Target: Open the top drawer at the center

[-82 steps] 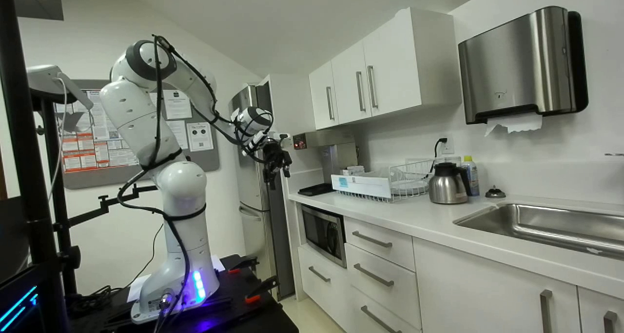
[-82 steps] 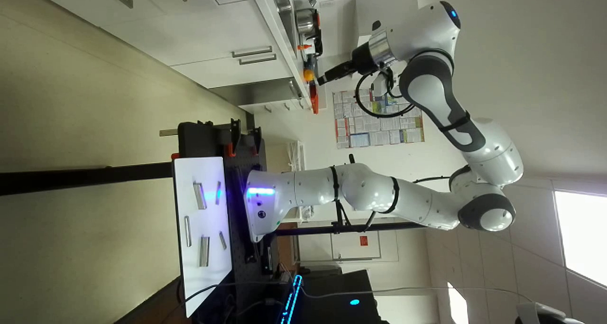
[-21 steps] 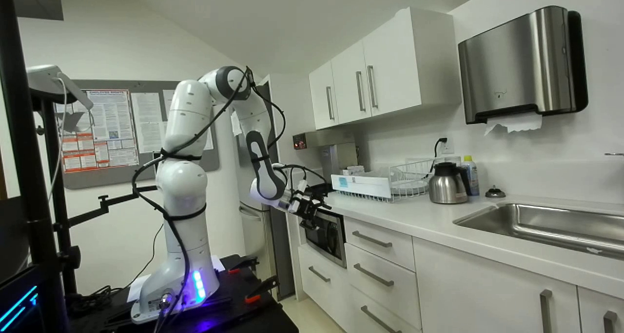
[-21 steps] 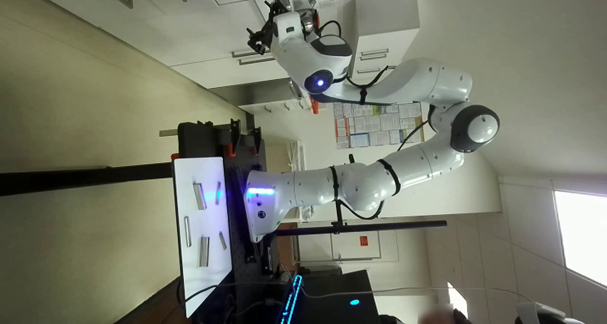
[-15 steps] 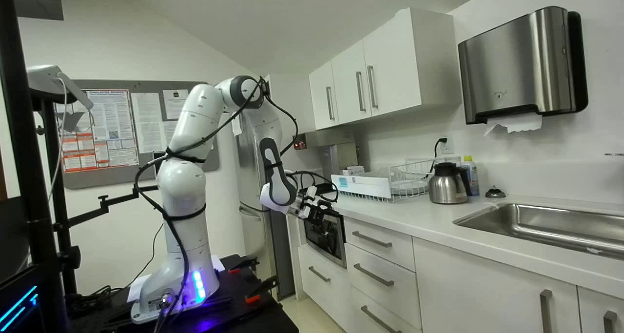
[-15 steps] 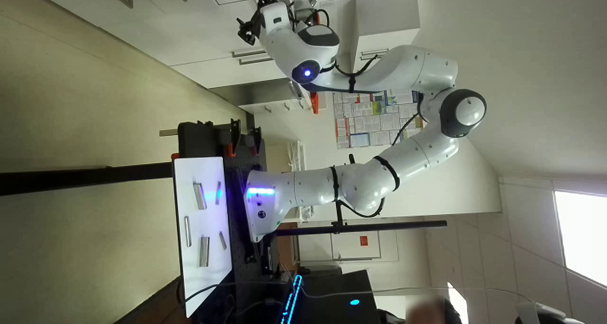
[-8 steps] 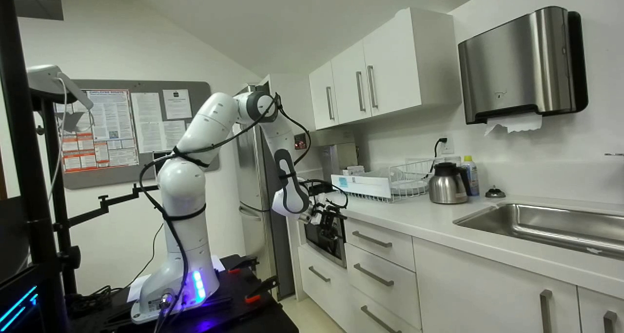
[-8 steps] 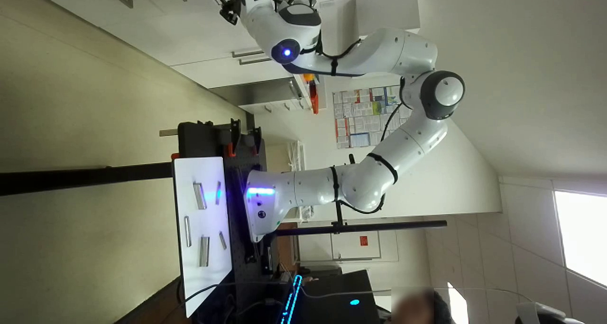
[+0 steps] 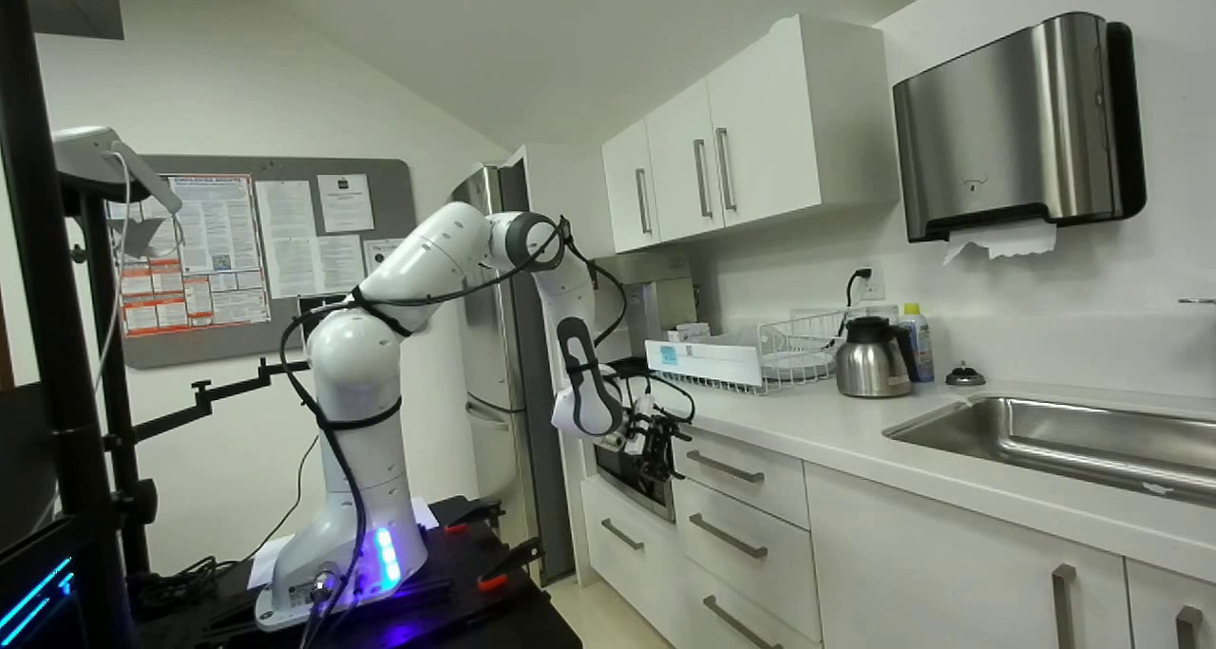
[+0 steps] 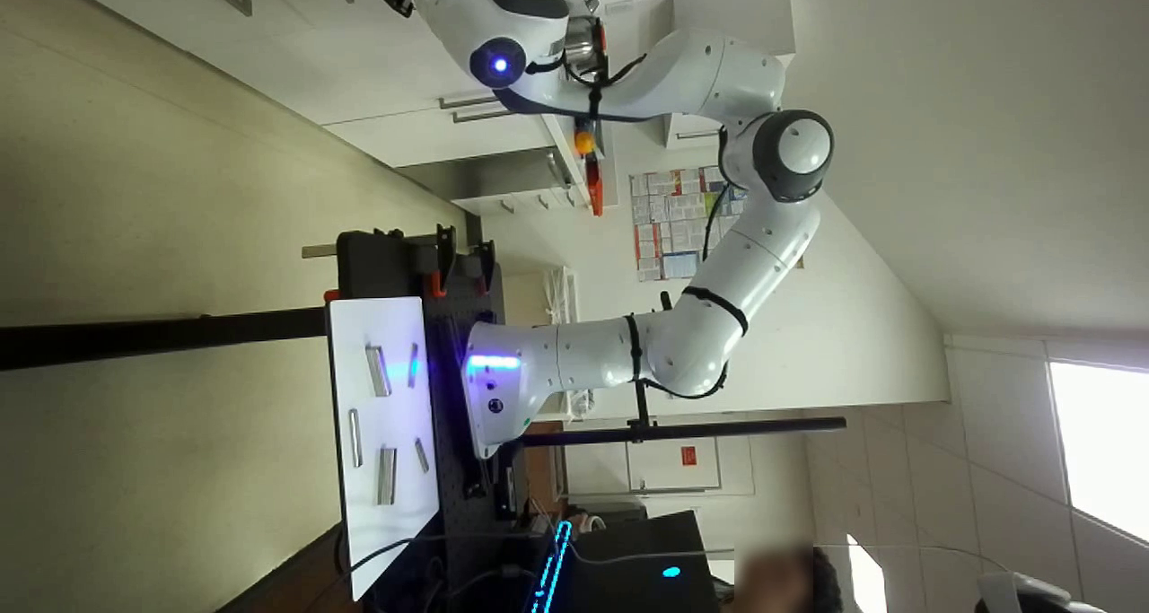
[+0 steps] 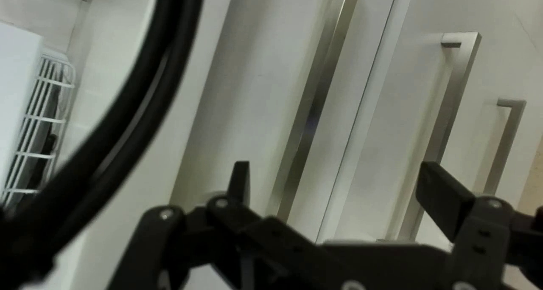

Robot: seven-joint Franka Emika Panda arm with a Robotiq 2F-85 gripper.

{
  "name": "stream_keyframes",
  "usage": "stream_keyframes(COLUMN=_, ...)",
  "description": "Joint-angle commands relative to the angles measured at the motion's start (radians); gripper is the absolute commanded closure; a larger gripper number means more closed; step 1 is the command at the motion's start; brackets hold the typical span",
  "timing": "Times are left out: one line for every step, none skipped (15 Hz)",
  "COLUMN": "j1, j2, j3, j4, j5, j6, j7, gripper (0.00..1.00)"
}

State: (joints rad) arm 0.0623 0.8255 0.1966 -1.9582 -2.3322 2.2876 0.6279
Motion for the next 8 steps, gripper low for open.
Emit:
stream_keyframes(j1=-0.012, j2=0.035, j3=0.014, j4=0.092, j5=0.005, j6=-0.004, j7=-0.042, gripper=0.00)
stream_keyframes(j1=-0.012, j2=0.049, j3=0.013, j4=0.112, j5=0.007, j6=-0.003, j7=-0.045, gripper=0.00)
stream_keyframes(j1=-0.011, j2=0.065, j3=0.012, j4=0.133, j5=0.011, j6=-0.006, j7=-0.051, gripper=0.00)
stream_keyframes(j1=-0.011, j2=0.076, j3=0.010, j4=0.149, j5=0.011, j6=-0.004, j7=-0.055, gripper=0.00)
stream_keyframes(j1=-0.013, j2=0.089, j3=0.010, j4=0.165, j5=0.010, j6=-0.001, j7=-0.055, gripper=0.00)
stream_keyframes(j1=-0.012, j2=0.101, j3=0.009, j4=0.180, j5=0.010, j6=-0.002, j7=-0.056, gripper=0.00)
stream_keyframes(j1=-0.013, j2=0.112, j3=0.008, j4=0.193, j5=0.009, j6=-0.001, j7=-0.055, gripper=0.00)
stream_keyframes(j1=-0.013, j2=0.121, j3=0.007, j4=0.205, j5=0.008, j6=-0.003, j7=-0.053, gripper=0.00)
